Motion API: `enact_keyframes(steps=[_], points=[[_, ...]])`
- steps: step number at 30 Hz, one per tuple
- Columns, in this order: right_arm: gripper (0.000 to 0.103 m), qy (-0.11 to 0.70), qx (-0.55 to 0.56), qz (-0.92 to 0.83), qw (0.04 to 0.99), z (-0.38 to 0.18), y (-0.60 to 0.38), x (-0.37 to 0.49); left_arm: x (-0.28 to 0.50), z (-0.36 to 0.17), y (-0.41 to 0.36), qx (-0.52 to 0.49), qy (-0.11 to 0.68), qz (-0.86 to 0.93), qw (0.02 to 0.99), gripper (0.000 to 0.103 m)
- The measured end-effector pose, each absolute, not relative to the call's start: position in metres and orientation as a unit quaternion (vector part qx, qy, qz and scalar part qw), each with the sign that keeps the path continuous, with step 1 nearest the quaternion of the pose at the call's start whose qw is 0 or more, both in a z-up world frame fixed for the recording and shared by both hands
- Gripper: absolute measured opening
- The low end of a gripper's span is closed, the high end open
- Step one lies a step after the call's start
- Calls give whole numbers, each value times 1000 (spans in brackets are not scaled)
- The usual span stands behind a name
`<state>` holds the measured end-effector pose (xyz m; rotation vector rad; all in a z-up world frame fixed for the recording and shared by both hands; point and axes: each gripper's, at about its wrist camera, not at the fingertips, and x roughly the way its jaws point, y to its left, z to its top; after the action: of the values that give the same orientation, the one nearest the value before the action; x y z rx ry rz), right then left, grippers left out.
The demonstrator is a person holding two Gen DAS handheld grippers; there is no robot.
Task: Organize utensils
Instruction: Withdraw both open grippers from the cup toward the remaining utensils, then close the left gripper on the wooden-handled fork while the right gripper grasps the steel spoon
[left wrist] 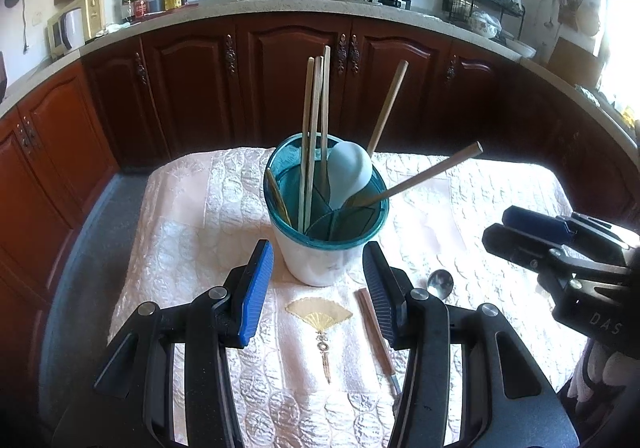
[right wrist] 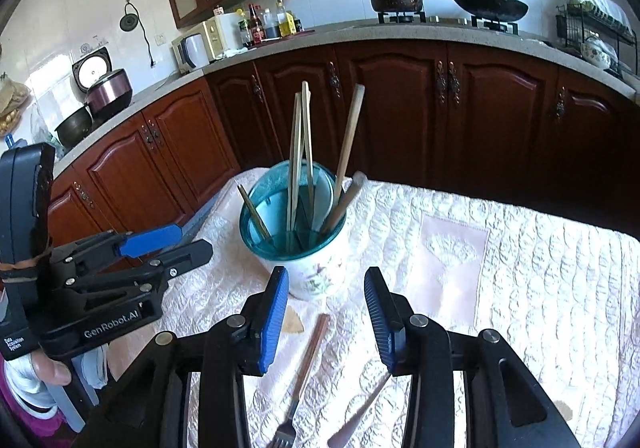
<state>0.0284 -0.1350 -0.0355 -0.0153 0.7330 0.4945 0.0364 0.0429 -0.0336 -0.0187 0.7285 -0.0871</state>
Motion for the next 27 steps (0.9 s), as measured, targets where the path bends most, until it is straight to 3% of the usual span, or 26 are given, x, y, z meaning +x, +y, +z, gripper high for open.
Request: enact_keyframes(steps=[16,27], points=[[38,397,1,217,892,-70,-161,27,30,-52,37,-26,384,-73,920,46],[38,486,87,202,846,-151,-201,62,46,-110,40,-92,470,-136,867,46]])
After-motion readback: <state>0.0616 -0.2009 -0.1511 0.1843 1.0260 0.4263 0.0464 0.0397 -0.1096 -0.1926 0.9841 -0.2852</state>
